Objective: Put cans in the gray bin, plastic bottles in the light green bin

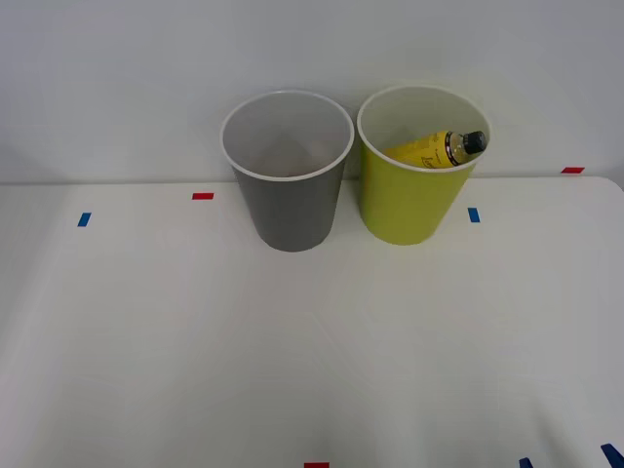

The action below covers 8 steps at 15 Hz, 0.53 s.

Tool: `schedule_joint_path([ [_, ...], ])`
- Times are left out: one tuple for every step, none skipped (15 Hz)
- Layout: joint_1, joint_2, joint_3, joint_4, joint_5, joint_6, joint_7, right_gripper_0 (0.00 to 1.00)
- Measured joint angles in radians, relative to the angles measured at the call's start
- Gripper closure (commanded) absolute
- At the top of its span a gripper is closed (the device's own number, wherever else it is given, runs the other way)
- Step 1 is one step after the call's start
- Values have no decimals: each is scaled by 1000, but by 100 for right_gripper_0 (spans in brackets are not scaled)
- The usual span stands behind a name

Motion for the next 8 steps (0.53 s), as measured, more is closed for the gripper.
schedule_joint_path([
  [0, 0, 0, 0, 0, 0, 0, 0],
  [0, 0, 0, 0, 0, 0, 0, 0],
  [0, 0, 0, 0, 0, 0, 0, 0],
  [0, 0, 0, 0, 0, 0, 0, 0],
  [0, 0, 0, 0, 0, 0, 0, 0],
  [0, 0, 0, 0, 0, 0, 0, 0],
  [0, 0, 0, 0, 0, 0, 0, 0],
  [0, 0, 0, 0, 0, 0, 0, 0],
])
